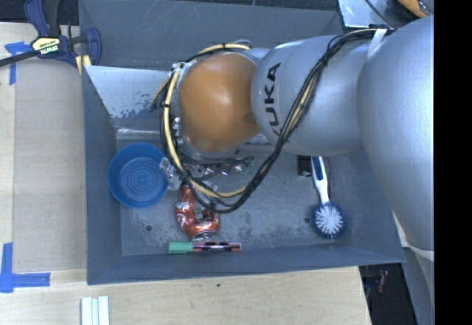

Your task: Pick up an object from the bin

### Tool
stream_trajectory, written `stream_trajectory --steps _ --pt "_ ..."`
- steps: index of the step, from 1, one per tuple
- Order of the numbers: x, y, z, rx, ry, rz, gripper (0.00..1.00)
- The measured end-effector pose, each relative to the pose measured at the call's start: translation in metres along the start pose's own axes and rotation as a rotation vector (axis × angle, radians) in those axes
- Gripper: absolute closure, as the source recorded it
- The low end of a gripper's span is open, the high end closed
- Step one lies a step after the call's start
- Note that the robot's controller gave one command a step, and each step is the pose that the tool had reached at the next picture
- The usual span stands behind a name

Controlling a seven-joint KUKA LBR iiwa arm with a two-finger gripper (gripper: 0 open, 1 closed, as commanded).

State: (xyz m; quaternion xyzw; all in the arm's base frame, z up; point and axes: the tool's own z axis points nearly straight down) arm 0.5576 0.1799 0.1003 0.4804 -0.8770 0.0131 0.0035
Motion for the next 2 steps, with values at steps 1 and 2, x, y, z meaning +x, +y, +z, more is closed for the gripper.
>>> stream_trajectory --steps 1,2 --pt "0.033 -0.07 0.028 -0.005 -0.03 -0.142 0.0" --pt "0.005 -0.003 0.026 0.005 -0.016 -0.549 1.0"
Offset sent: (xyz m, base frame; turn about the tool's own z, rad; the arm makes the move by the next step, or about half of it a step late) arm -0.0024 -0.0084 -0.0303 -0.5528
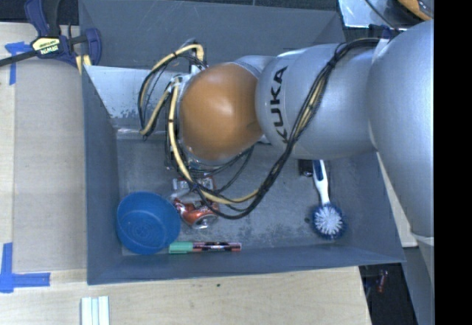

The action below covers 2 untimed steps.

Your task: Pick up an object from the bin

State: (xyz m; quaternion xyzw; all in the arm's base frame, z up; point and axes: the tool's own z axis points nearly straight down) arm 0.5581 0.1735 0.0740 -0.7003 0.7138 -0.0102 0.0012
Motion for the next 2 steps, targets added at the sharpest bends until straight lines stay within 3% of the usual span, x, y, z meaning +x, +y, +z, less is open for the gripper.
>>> stream_trajectory --steps 2 --pt "0.001 0.003 -0.012 -0.01 0.002 0.0 1.0"
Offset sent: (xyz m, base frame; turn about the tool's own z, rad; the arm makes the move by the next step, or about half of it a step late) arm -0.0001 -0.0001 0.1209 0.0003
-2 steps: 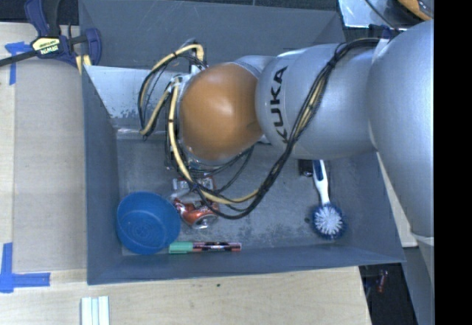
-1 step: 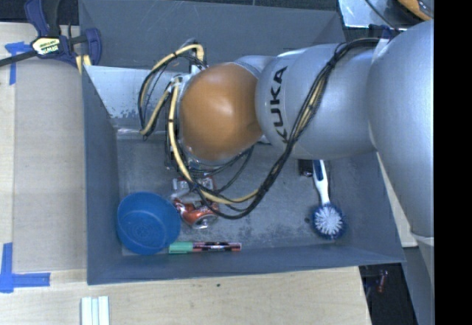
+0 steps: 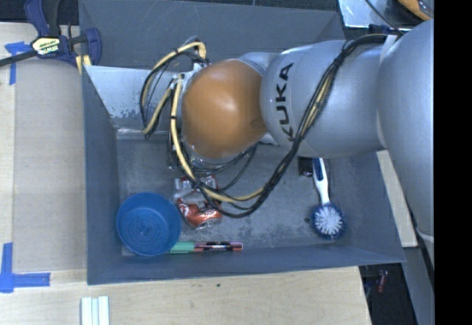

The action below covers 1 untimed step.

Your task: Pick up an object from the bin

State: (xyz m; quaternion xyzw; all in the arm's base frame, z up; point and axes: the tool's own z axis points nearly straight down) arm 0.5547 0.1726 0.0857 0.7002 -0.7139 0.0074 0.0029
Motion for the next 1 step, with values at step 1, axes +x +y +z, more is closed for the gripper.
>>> stream_trajectory --steps 1 --pt "0.0003 -0.002 -0.033 0.006 -0.002 0.002 1.0"
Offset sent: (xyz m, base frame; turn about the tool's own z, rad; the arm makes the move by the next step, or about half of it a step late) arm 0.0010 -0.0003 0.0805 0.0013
